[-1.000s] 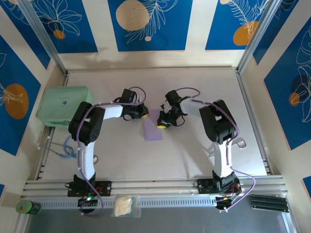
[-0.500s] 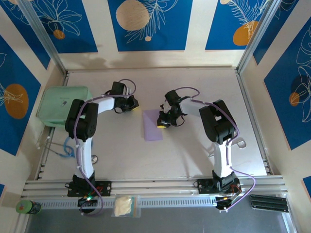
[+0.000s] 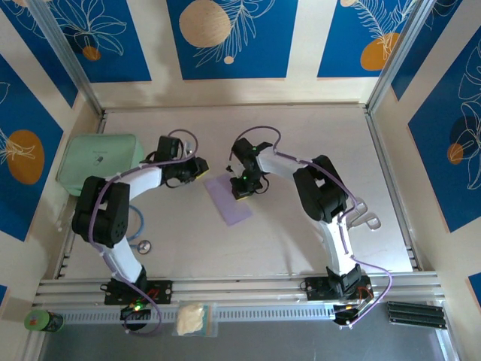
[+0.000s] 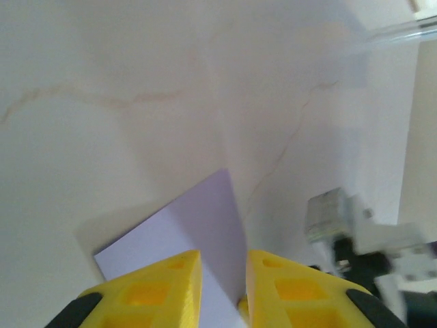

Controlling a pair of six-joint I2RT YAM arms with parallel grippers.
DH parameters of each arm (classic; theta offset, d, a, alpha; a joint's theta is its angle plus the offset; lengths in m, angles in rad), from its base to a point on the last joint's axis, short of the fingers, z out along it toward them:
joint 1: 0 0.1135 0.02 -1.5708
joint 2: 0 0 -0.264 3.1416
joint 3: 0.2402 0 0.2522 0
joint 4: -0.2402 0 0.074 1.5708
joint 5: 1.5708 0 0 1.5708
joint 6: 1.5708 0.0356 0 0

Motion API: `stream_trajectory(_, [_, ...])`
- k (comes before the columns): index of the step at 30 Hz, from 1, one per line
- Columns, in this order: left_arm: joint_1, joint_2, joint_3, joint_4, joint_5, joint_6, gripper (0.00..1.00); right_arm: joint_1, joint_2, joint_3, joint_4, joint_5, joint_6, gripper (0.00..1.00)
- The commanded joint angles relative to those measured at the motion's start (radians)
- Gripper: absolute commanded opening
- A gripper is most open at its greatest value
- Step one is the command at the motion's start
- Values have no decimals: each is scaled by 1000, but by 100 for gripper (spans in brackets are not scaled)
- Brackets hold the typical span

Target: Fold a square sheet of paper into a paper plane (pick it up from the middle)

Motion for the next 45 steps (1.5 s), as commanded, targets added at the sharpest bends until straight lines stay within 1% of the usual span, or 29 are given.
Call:
stream_trajectory(1, [-18, -15, -51, 69, 73, -38, 25, 6, 31, 50, -65, -39, -197, 2])
stream_trajectory(3, [-29, -9, -64, 74, 76, -38, 24, 5, 11, 83, -67, -44, -214, 2])
stream_trajectory(6, [-43, 1, -81, 86, 76, -44, 22, -6, -46, 114, -45, -100, -134, 3])
stream_trajectory(9, [-53, 14, -100, 112, 68, -60, 20, -15, -120, 70, 37, -159, 99, 5])
stream_trajectory(11, [-57, 26, -110, 130, 66, -72, 18, -6, -157, -11, 129, -201, 321, 2])
stream_trajectory(12, [-57, 32, -110, 134, 63, -75, 17, -1, -165, -37, 153, -222, 399, 2])
stream_trajectory(14, [-57, 36, -113, 133, 55, -78, 16, 26, -177, -82, 182, -231, 516, 0])
stream_trajectory(17, [-57, 31, -126, 127, 28, -77, 14, 63, -191, -126, 244, -240, 612, 0])
stream_trajectory(20, [-57, 31, -142, 137, 13, -76, 12, 85, -163, -131, 263, -247, 638, 0])
stream_trajectory(24, [-56, 45, -152, 155, -12, -74, 11, 97, -118, -120, 271, -267, 636, 0])
stream_trajectory(32, [-56, 96, -149, 201, -2, -94, 10, 94, -41, -65, 218, -213, 545, 0])
stream_trajectory(38, [-56, 108, -155, 197, -10, -96, 10, 91, -12, -81, 232, -256, 495, 0])
stream_trajectory(45, [-54, 108, -172, 178, -29, -89, 10, 92, 1, -106, 206, -286, 456, 0])
